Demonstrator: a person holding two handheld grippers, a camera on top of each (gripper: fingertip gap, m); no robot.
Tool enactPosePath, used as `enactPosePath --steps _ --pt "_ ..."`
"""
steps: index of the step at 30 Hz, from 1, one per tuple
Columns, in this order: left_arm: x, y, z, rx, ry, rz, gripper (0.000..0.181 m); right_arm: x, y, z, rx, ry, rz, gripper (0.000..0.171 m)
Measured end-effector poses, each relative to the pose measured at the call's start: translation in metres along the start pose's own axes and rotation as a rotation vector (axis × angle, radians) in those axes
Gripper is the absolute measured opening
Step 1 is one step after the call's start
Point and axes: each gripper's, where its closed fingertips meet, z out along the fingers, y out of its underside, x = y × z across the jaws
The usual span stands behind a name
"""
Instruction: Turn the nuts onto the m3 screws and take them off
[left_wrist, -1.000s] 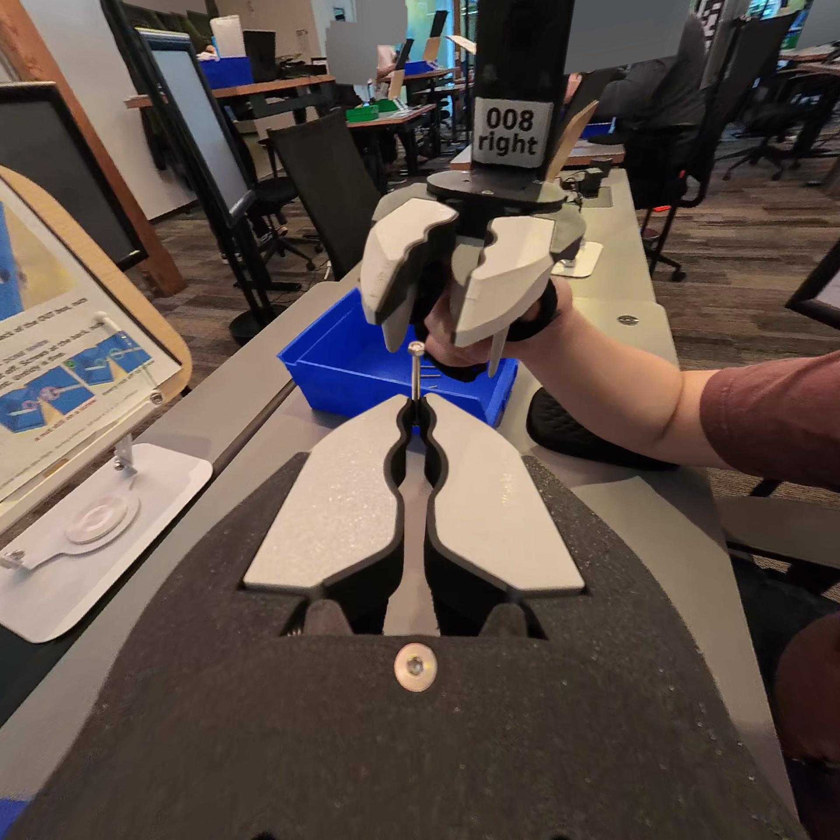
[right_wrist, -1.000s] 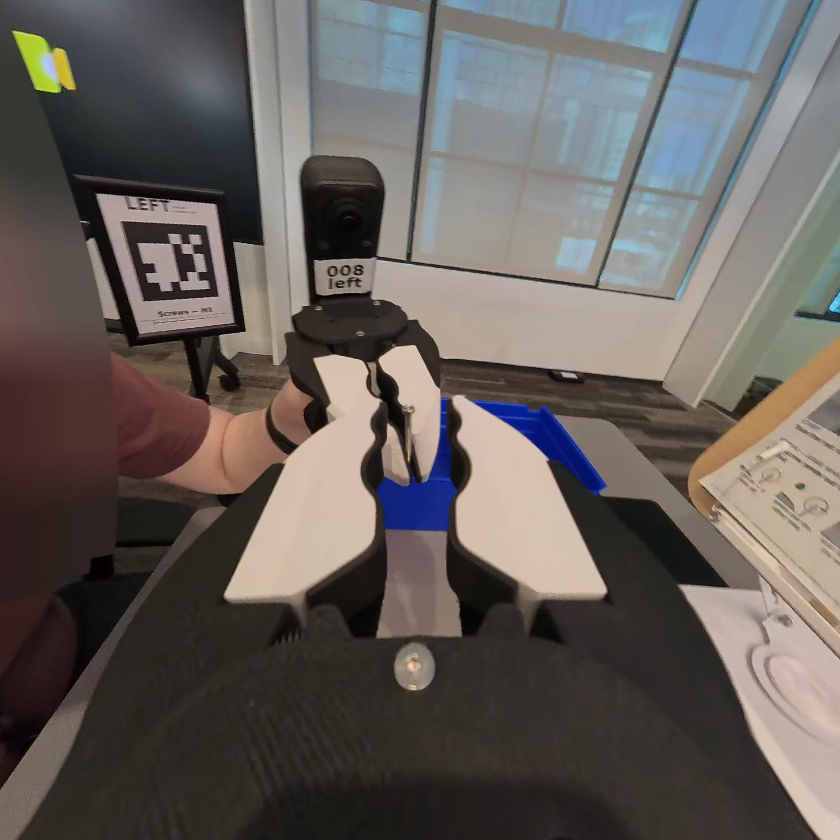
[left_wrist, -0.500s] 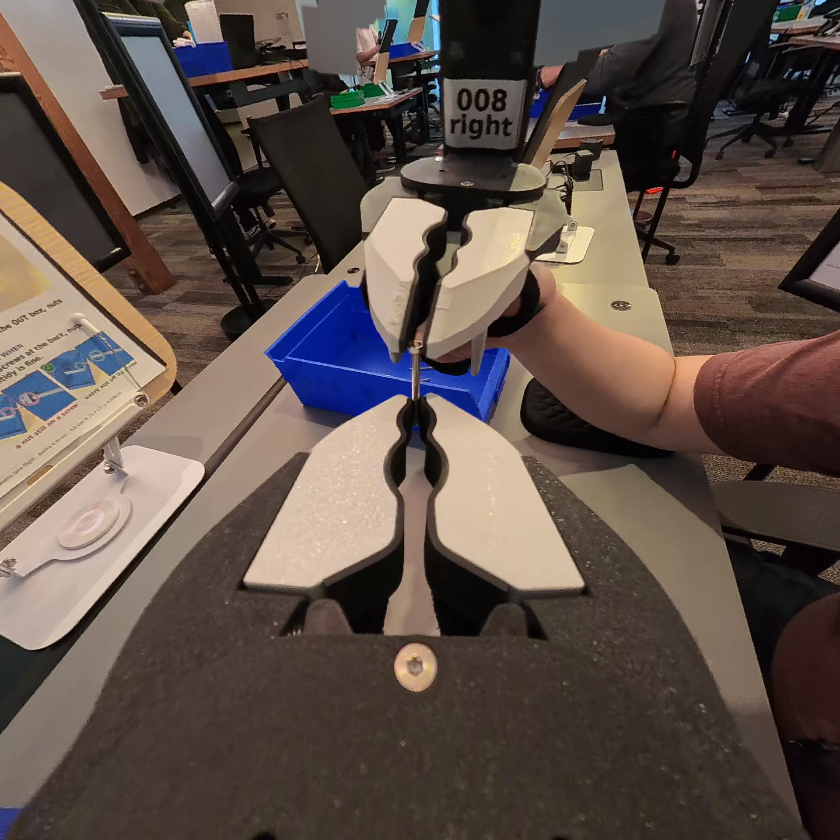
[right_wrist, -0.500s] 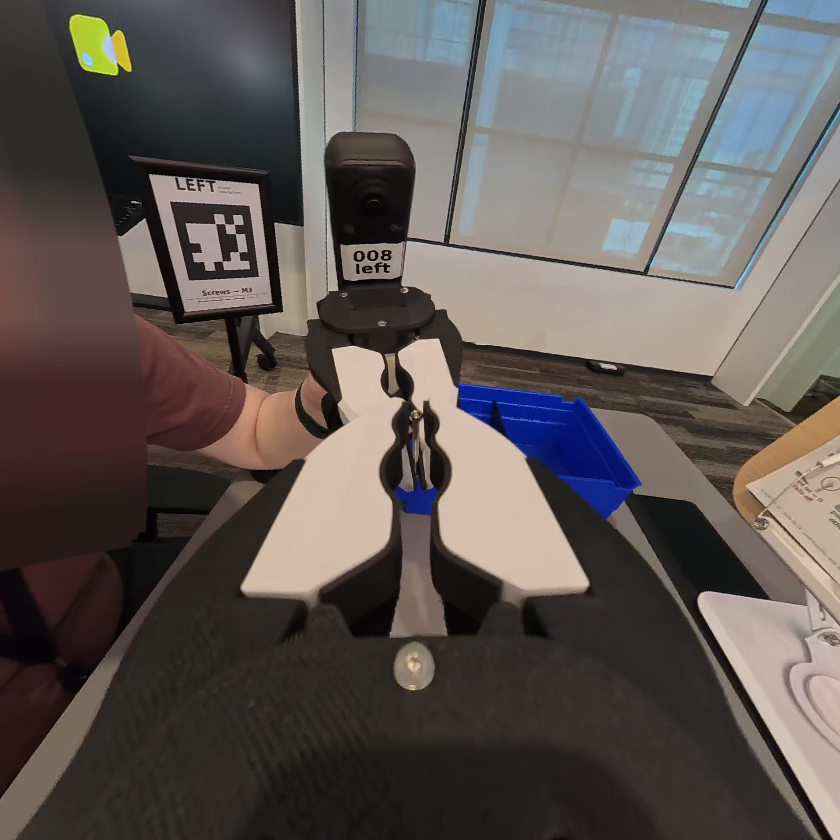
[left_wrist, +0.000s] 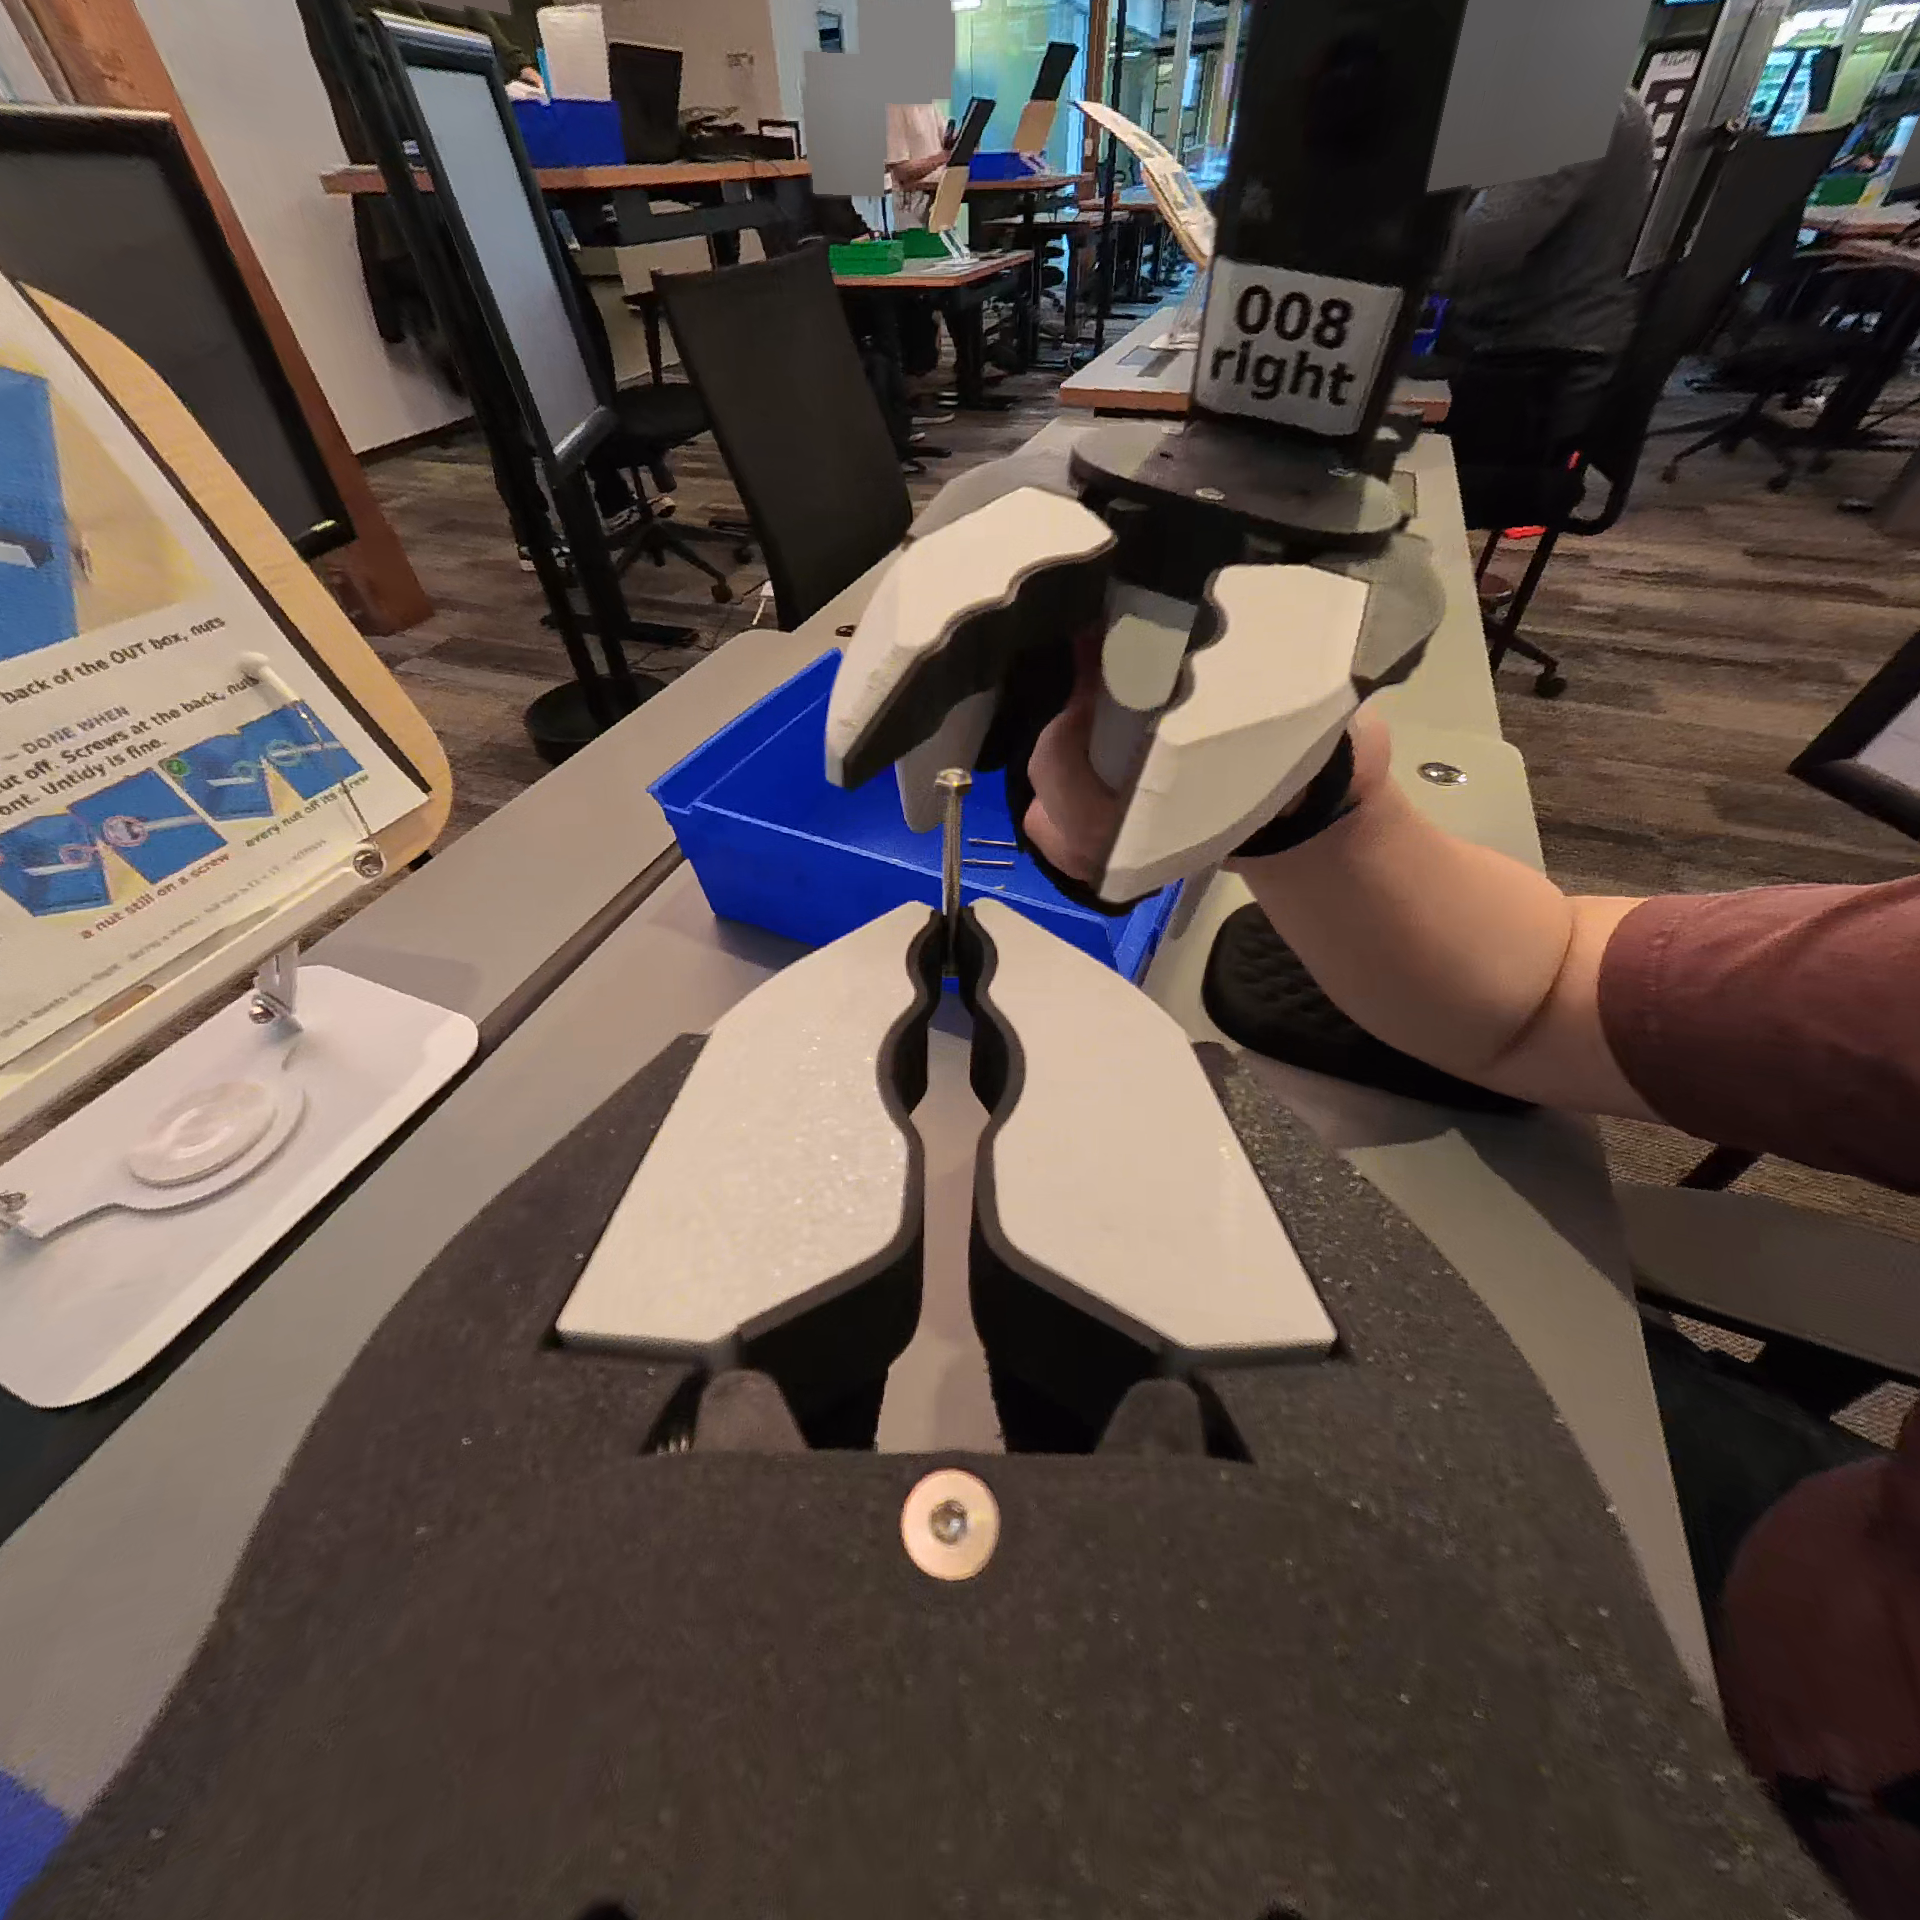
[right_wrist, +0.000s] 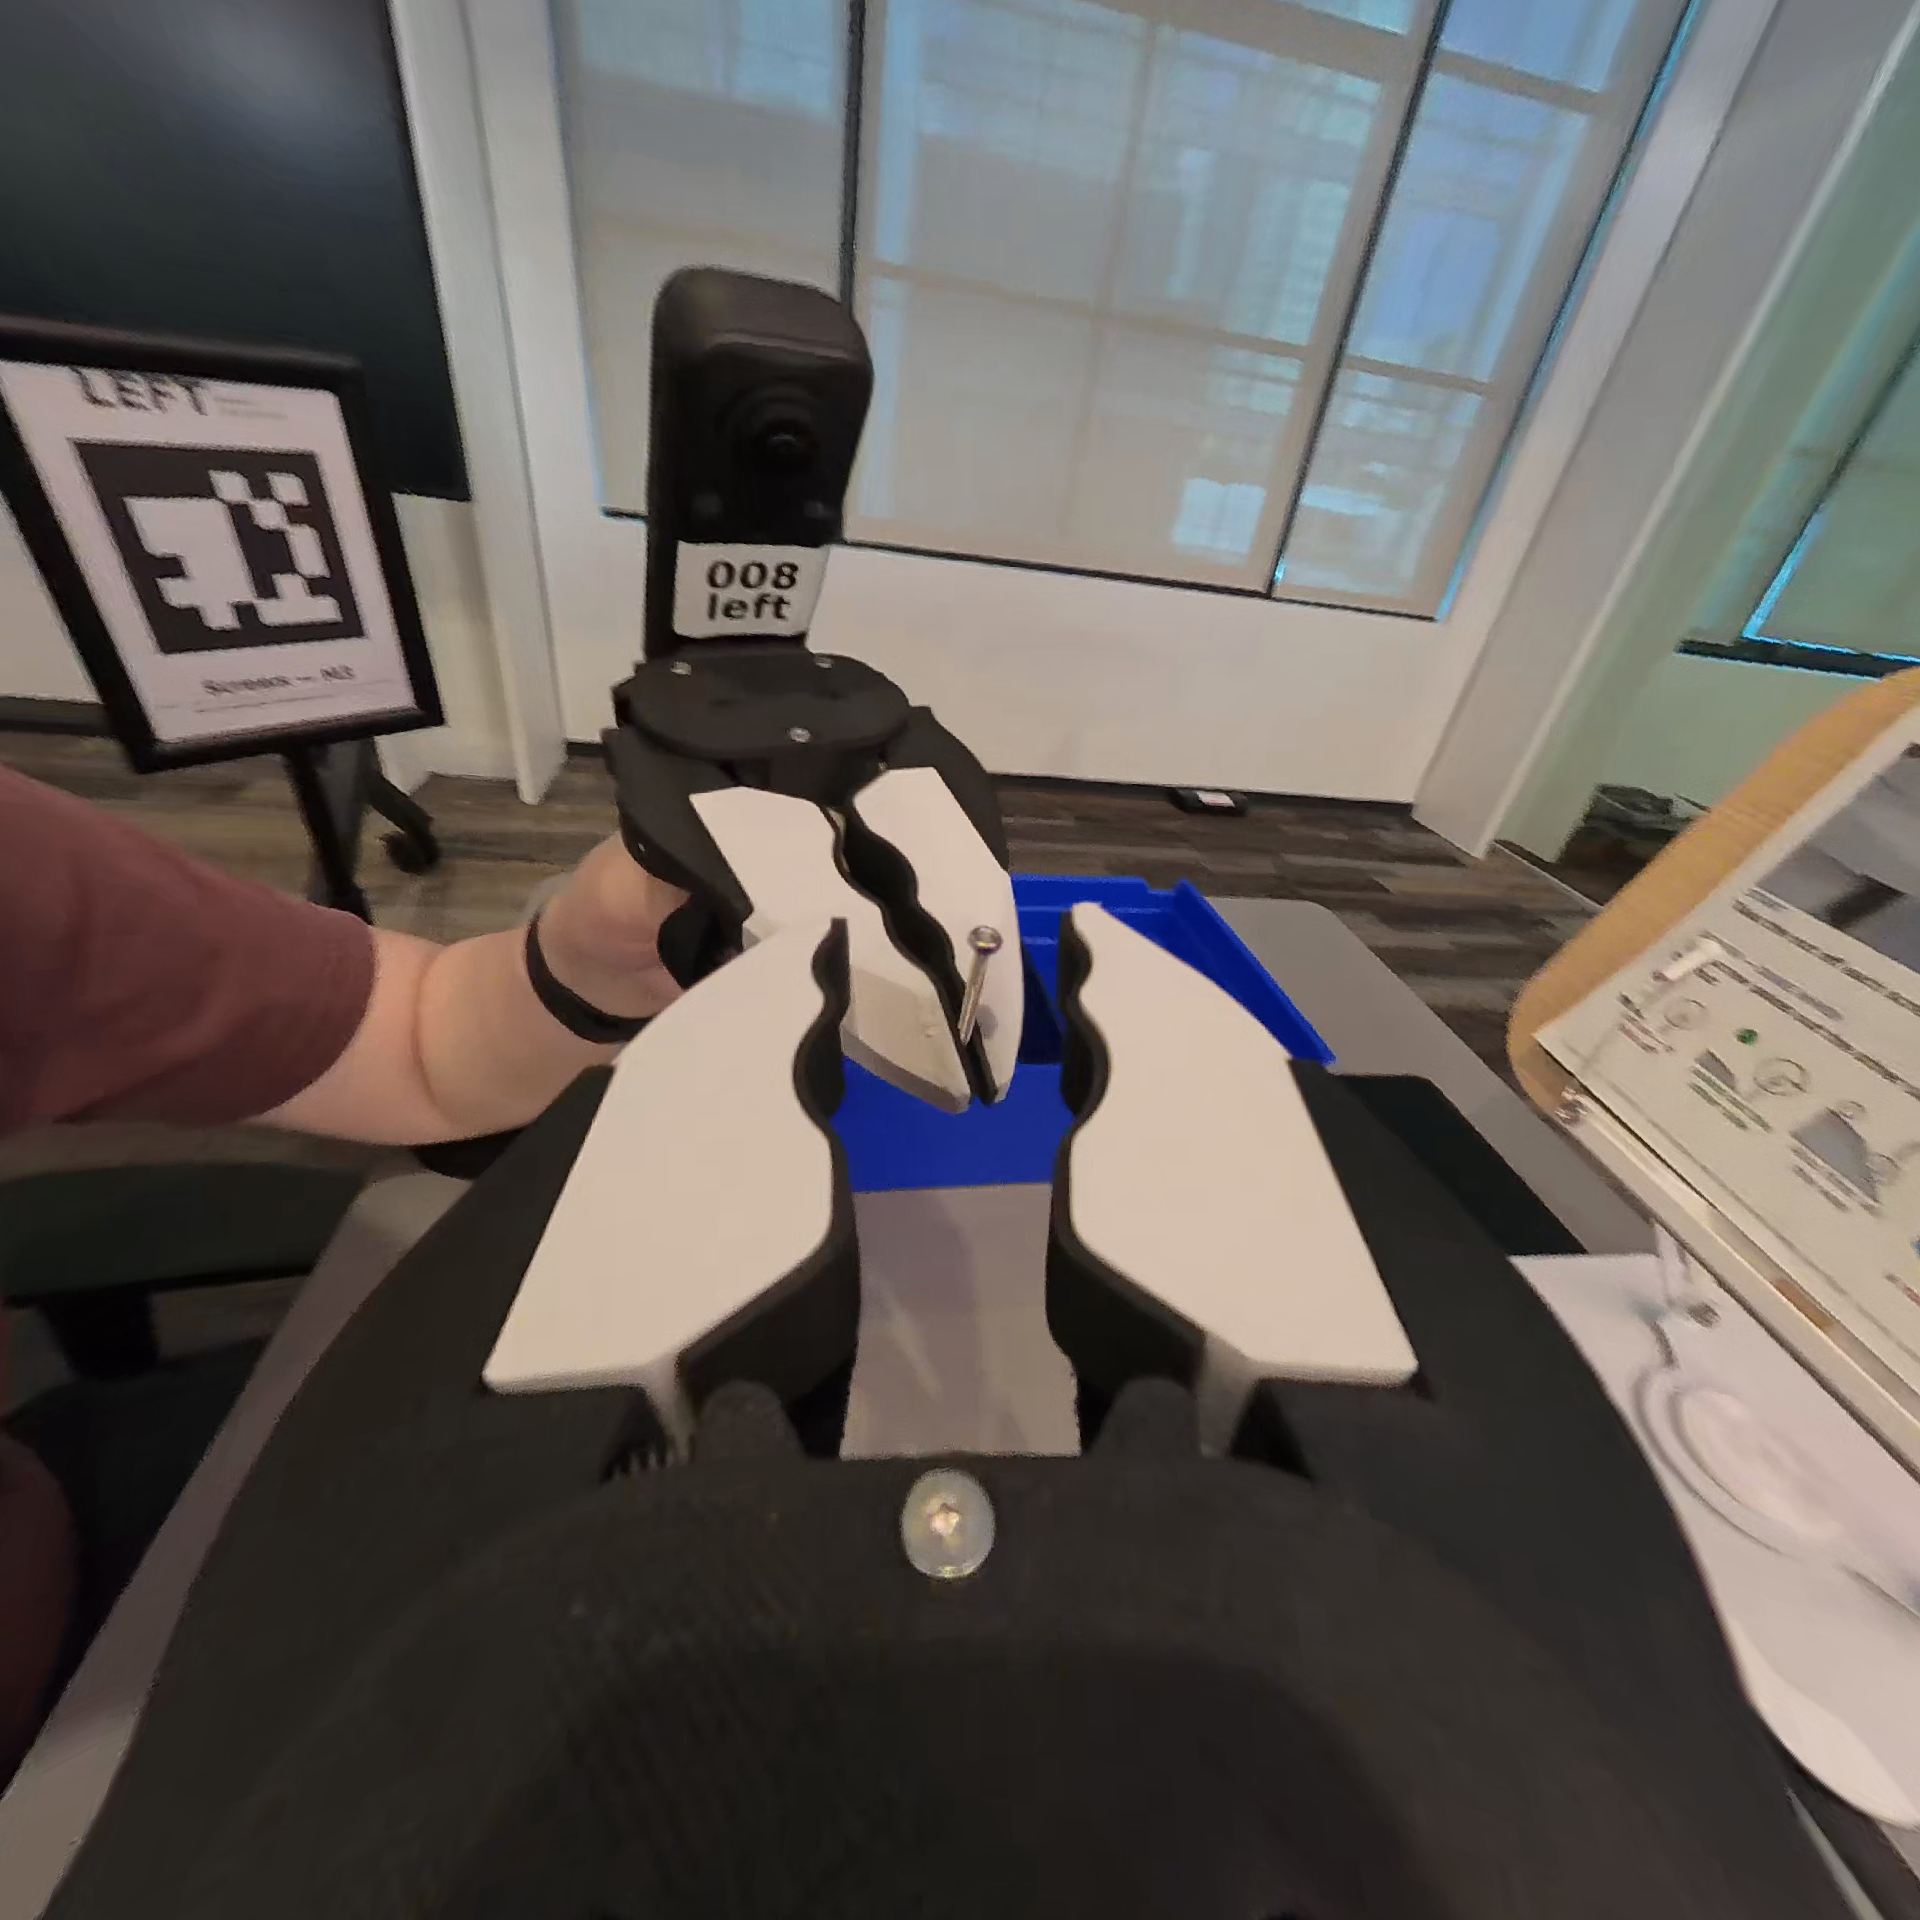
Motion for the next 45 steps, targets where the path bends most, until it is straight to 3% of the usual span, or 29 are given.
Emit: enactPosePath --steps 8,11,15,21,26,30,33,39,42,45 --pt "-0.008 -0.002 -0.003 0.014 -0.042 -0.002 0.002 -0.004 0.000 -0.003 -0.019 -0.038 0.032 0.034" --pt "-0.011 -0.003 -0.006 0.022 -0.043 -0.012 0.002 -0.005 -0.004 -0.006 -0.013 -0.045 0.036 0.023" --pt "-0.004 -0.004 -0.004 0.024 -0.016 -0.001 0.002 0.005 -0.005 -0.007 0.013 0.019 0.017 0.028" --pt "-0.007 -0.001 -0.002 0.012 -0.049 0.026 0.002 -0.006 0.002 0.001 -0.030 -0.038 0.028 0.037" --pt "-0.010 -0.003 -0.005 0.025 -0.030 -0.008 0.002 0.000 0.002 -0.003 -0.049 0.011 0.015 0.031" --pt "0.000 -0.002 0.000 0.014 -0.002 0.026 0.002 -0.001 0.000 0.003 0.013 -0.019 0.067 0.053" --pt "-0.008 -0.001 -0.001 0.008 -0.057 0.045 0.002 -0.014 -0.005 0.003 0.039 -0.105 0.079 0.054" --pt "-0.007 -0.005 -0.004 0.044 0.006 -0.007 0.002 -0.008 -0.007 -0.005 0.014 -0.057 0.040 0.053" --pt "0.006 -0.008 0.000 0.065 0.052 0.030 0.002 -0.011 -0.008 0.003 0.063 -0.068 0.040 0.081" --pt "0.006 -0.009 0.001 0.073 0.028 0.054 0.002 -0.027 0.000 0.010 0.018 -0.138 0.017 0.088"
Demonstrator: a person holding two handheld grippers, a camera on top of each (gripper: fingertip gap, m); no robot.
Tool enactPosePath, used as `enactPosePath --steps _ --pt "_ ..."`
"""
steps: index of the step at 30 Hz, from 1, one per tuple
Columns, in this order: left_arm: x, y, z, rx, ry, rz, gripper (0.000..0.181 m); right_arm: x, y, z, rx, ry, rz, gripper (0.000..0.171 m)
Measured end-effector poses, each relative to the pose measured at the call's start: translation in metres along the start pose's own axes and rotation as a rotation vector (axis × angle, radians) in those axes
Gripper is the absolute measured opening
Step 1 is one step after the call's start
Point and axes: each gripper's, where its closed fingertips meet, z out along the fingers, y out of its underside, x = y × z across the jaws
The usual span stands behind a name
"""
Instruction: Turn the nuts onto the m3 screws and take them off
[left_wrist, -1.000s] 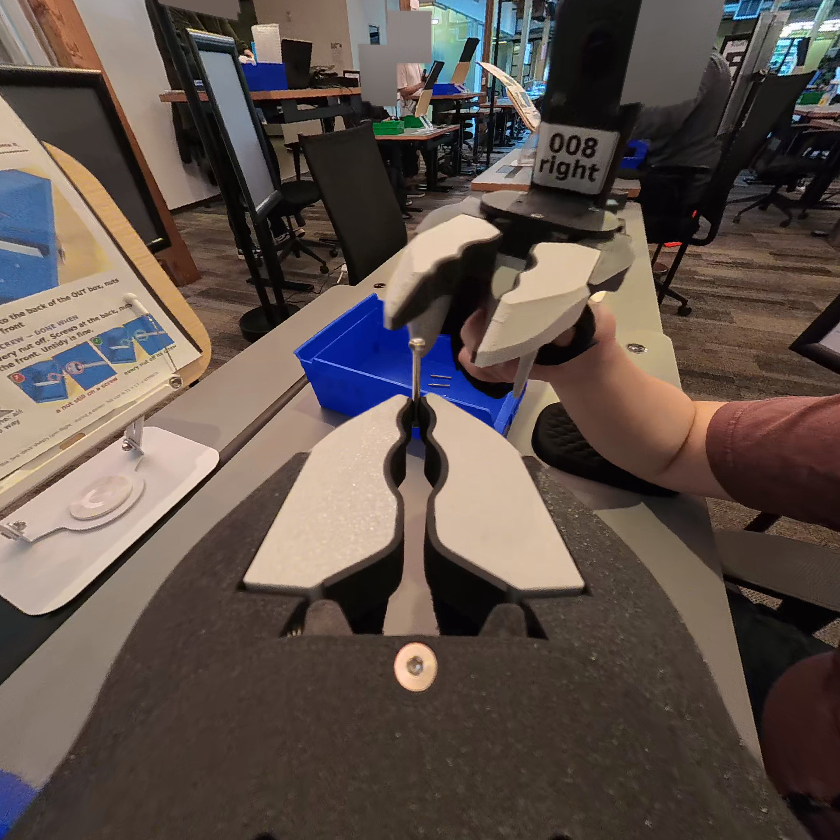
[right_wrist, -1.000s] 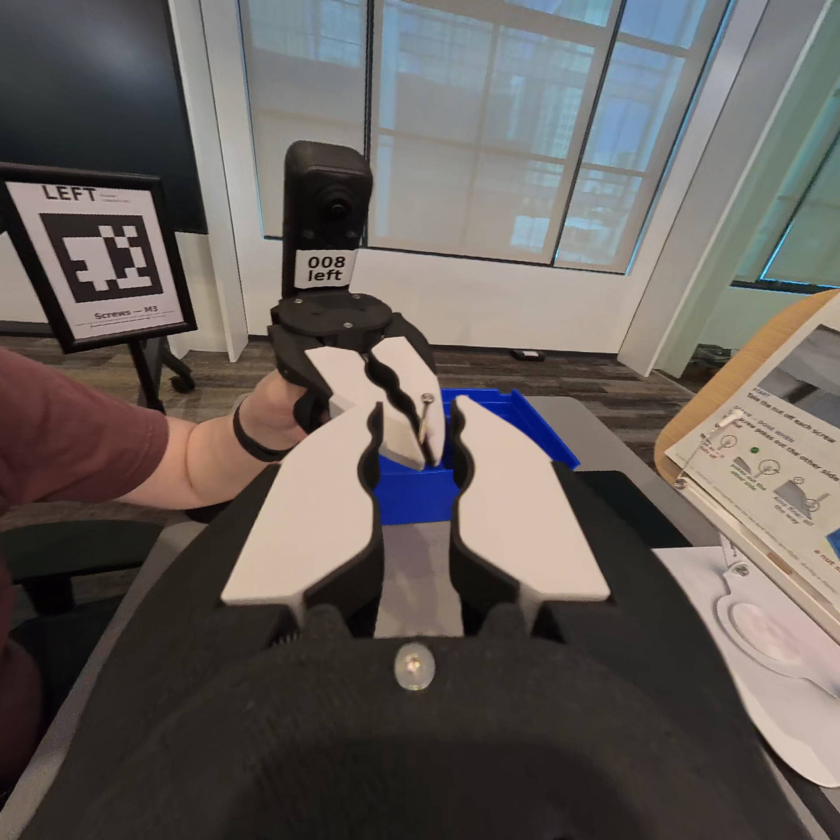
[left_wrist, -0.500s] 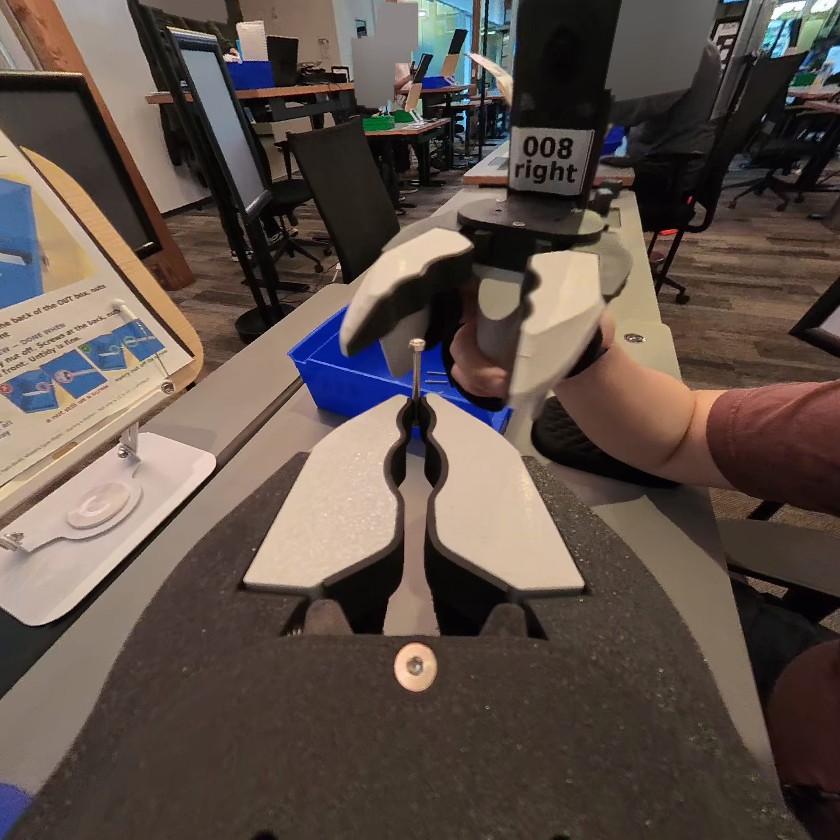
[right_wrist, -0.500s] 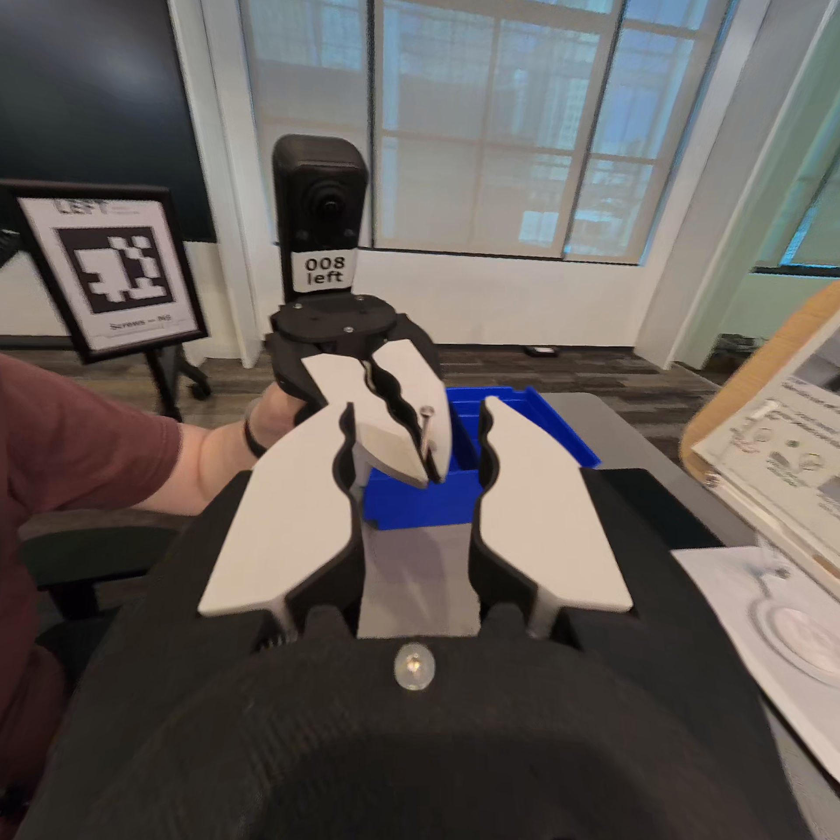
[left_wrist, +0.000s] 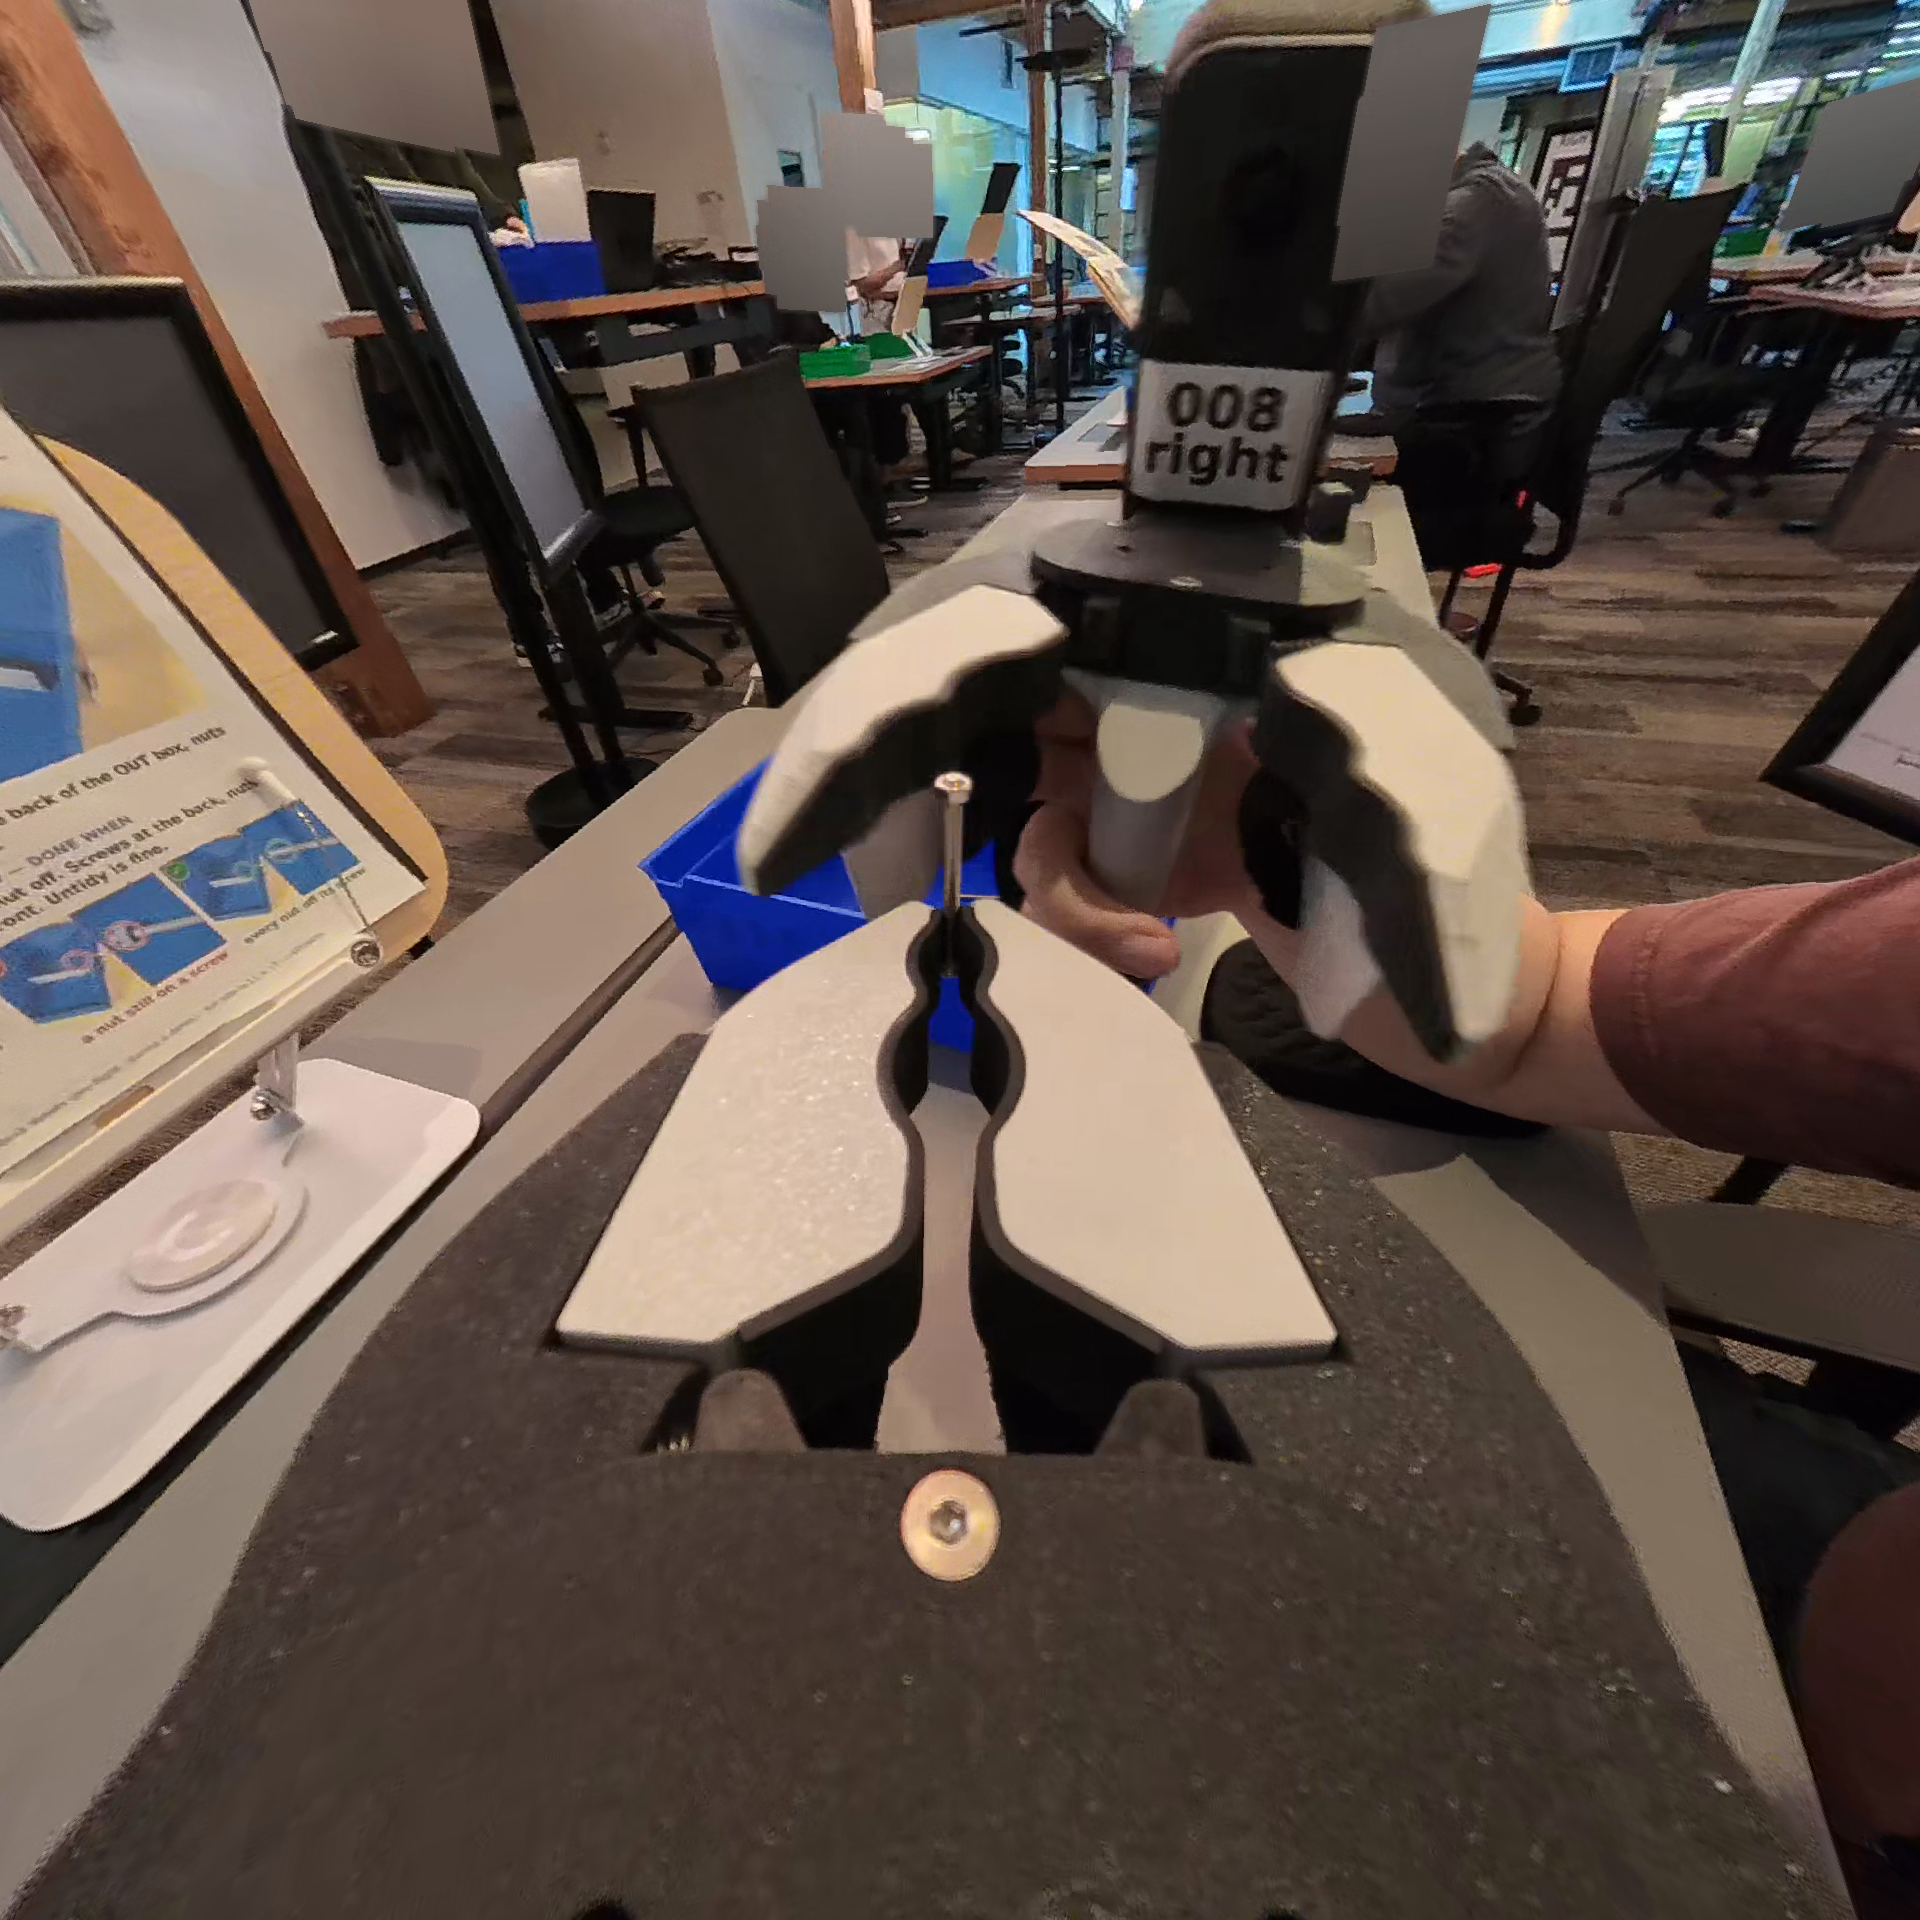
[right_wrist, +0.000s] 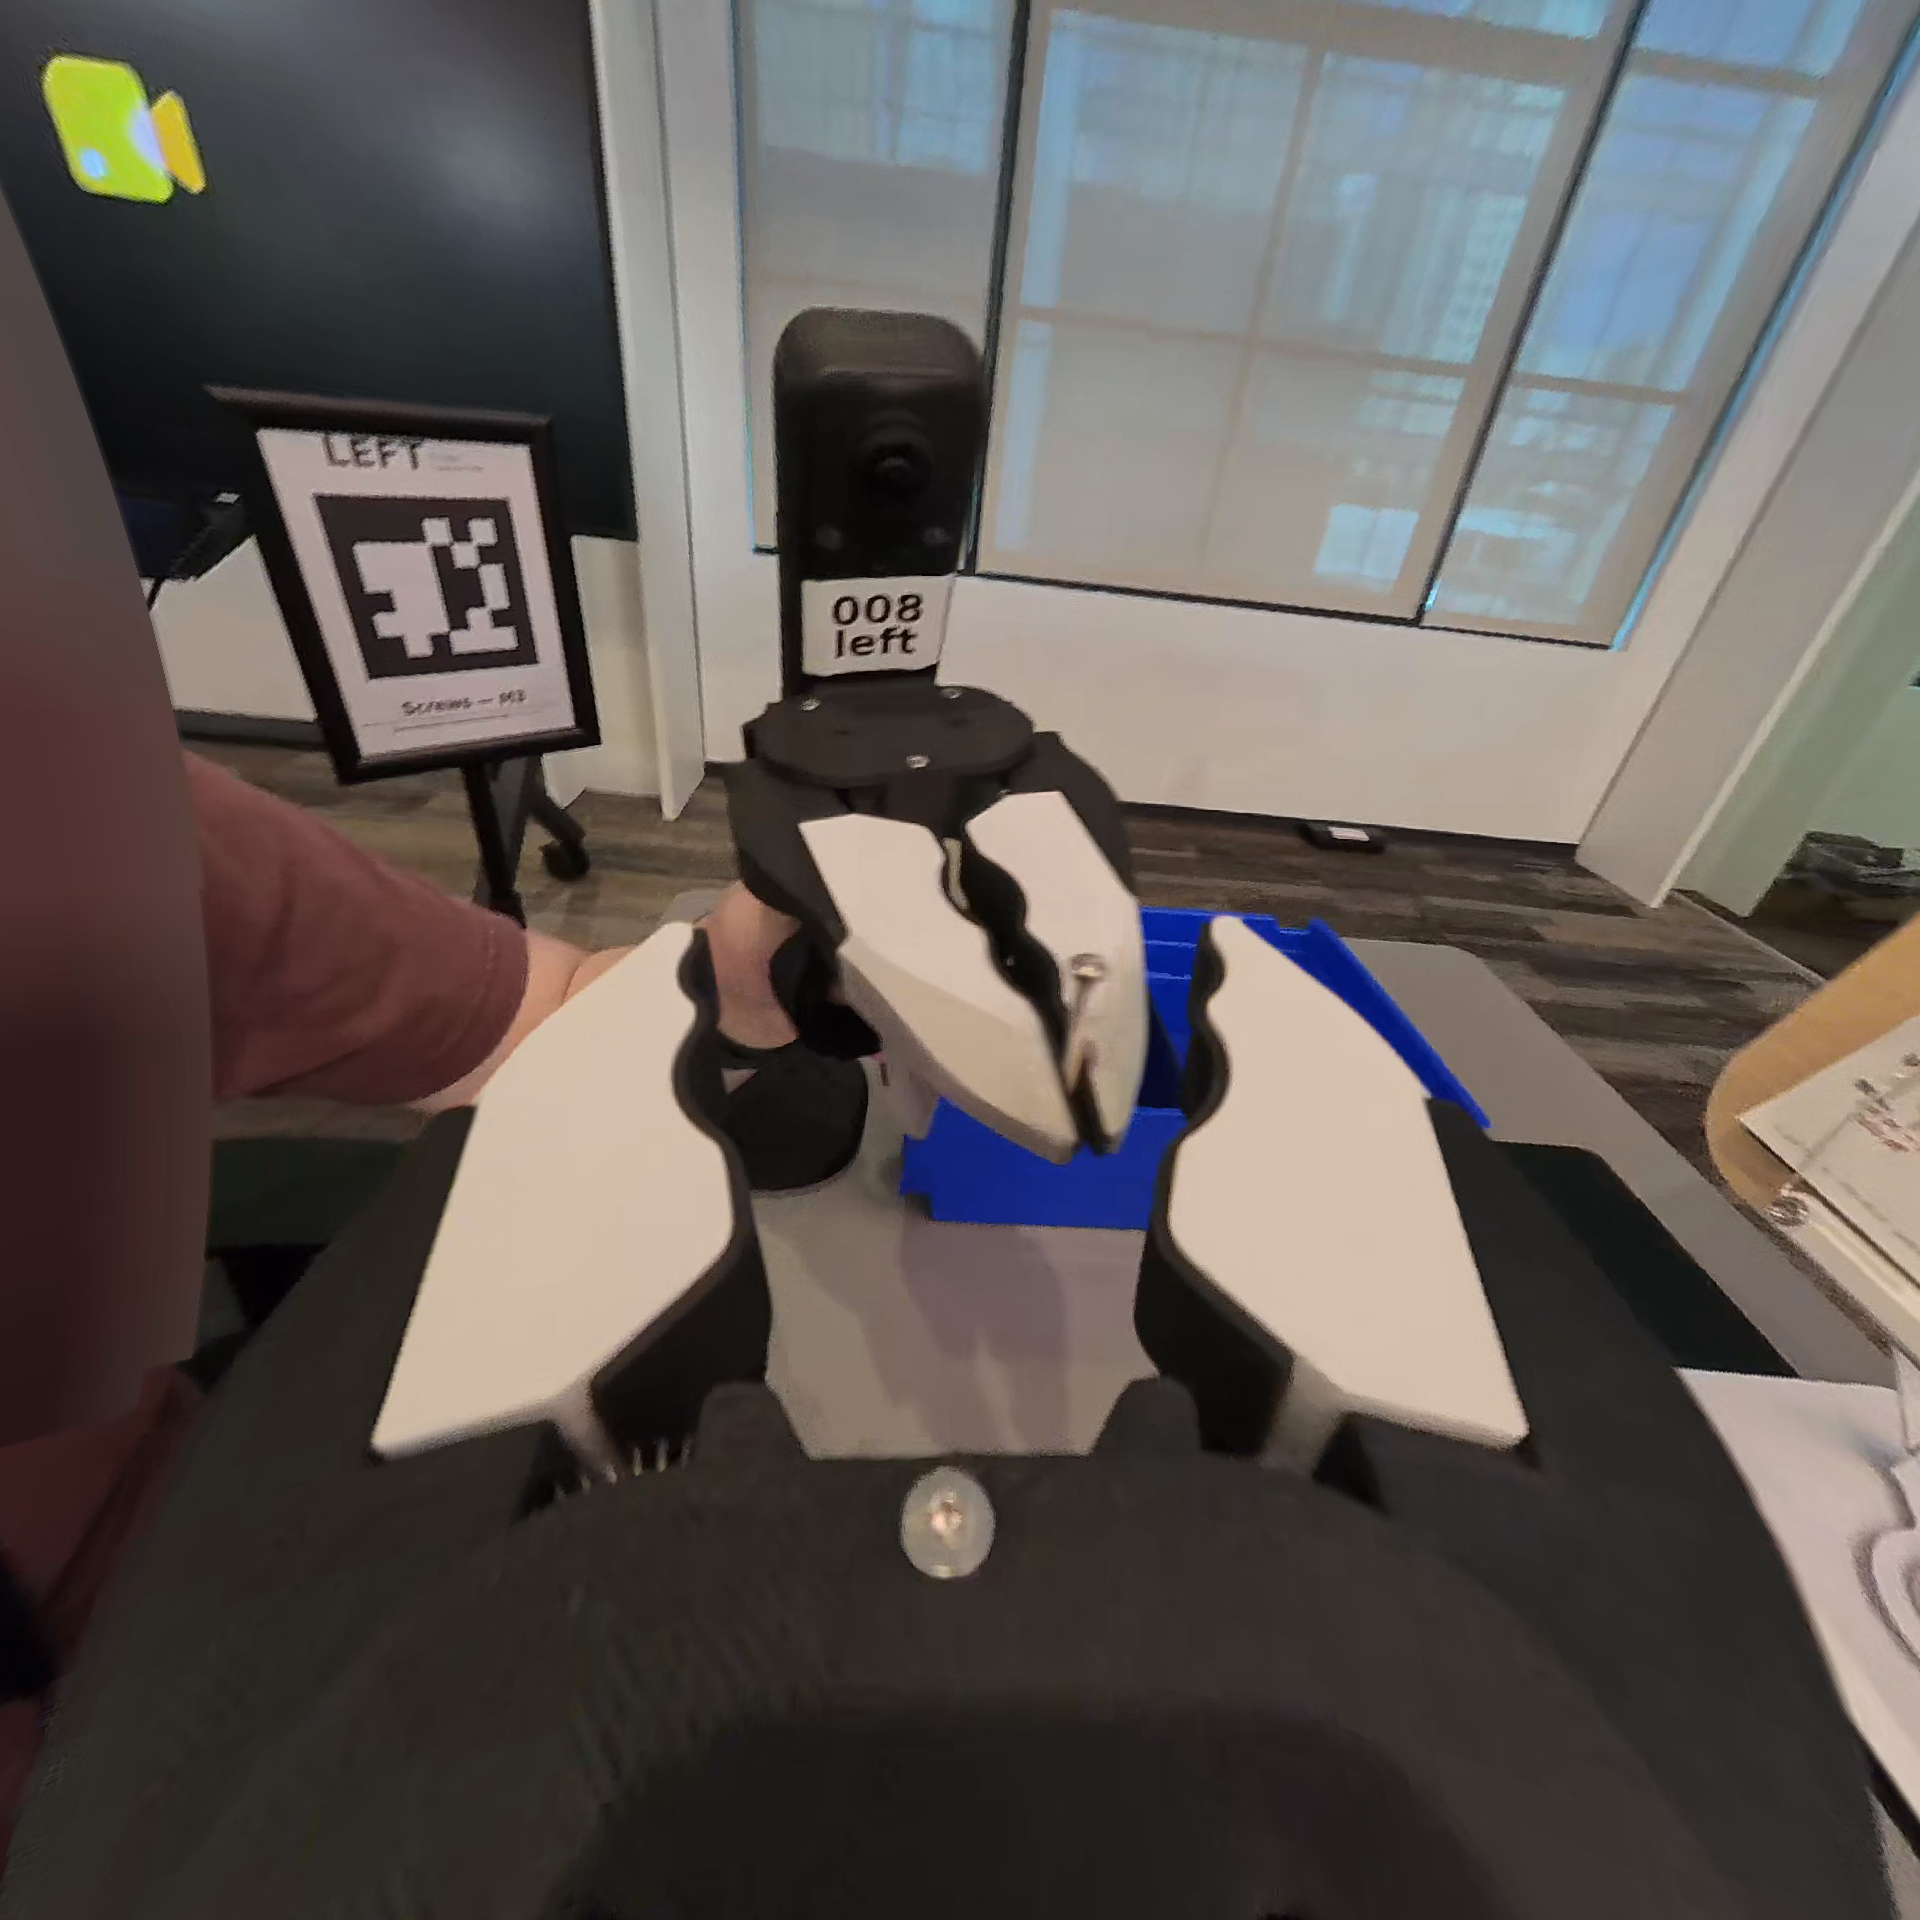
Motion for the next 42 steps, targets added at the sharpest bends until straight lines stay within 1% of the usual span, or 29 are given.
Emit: enactPosePath --steps 2,3,4,6,8,10,12,16,17,19,22,24,27,30,32,35,37,38,39,41,42 --pt "-0.007 -0.001 -0.003 0.008 -0.022 -0.017 0.002 -0.009 0.001 0.001 -0.025 -0.023 -0.045 0.090" --pt "-0.012 -0.002 -0.006 0.015 -0.028 -0.036 0.002 -0.009 0.002 0.001 -0.047 -0.006 -0.066 0.096" --pt "-0.016 -0.003 -0.008 0.024 -0.034 -0.057 0.002 -0.008 0.003 -0.001 -0.067 0.009 -0.089 0.098" --pt "-0.022 -0.004 -0.011 0.038 -0.030 -0.087 0.002 -0.005 0.001 -0.004 -0.066 0.030 -0.112 0.095" --pt "-0.014 -0.006 -0.010 0.052 0.028 -0.100 0.002 0.001 -0.002 -0.004 -0.029 0.058 -0.081 0.093" --pt "0.000 -0.007 -0.005 0.057 0.096 -0.105 0.002 0.003 -0.001 0.001 -0.003 0.053 -0.042 0.096" --pt "0.011 -0.004 0.001 0.045 0.126 -0.094 0.002 0.001 0.001 0.007 0.020 0.032 -0.014 0.100" --pt "0.000 0.007 0.007 0.000 0.059 -0.084 0.002 -0.008 0.004 0.013 0.014 -0.018 0.004 0.101" --pt "-0.005 0.007 0.006 0.003 0.048 -0.105 0.002 -0.007 0.006 0.012 -0.006 -0.003 -0.009 0.104" --pt "-0.014 0.005 0.000 0.026 0.040 -0.149 0.002 -0.003 0.005 0.008 -0.026 0.027 -0.038 0.106" --pt "-0.027 0.003 -0.006 0.040 -0.003 -0.166 0.002 0.002 0.001 0.000 -0.017 0.040 -0.027 0.103" --pt "-0.022 0.001 -0.006 0.047 0.025 -0.159 0.002 0.006 -0.002 -0.001 0.007 0.042 0.002 0.098" --pt "-0.007 0.002 0.000 0.036 0.078 -0.130 0.002 0.009 0.001 0.002 0.021 0.047 0.029 0.098" --pt "0.004 0.005 0.006 0.020 0.112 -0.096 0.002 0.003 0.004 0.008 0.023 0.005 0.047 0.098" --pt "0.012 0.005 0.008 0.027 0.163 -0.092 0.002 -0.003 0.006 0.011 0.014 -0.020 0.048 0.098" --pt "0.002 0.010 0.010 0.006 0.108 -0.099 0.002 -0.009 0.010 0.014 -0.013 -0.042 0.041 0.100" --pt "-0.005 0.010 0.007 -0.001 0.079 -0.121 0.002 -0.005 0.013 0.012 -0.046 -0.010 0.016 0.105" --pt "-0.013 0.009 0.004 0.007 0.044 -0.123 0.002 -0.002 0.013 0.010 -0.055 0.006 -0.001 0.102" --pt "-0.020 0.008 0.000 0.015 0.021 -0.128 0.002 0.001 0.011 0.007 -0.059 0.025 -0.009 0.104" --pt "-0.038 0.004 -0.011 0.033 -0.051 -0.148 0.002 0.003 0.006 -0.001 -0.057 0.033 -0.008 0.101" --pt "-0.045 0.001 -0.017 0.049 -0.075 -0.153 0.002 0.002 0.002 -0.005 -0.048 0.023 0.002 0.096"
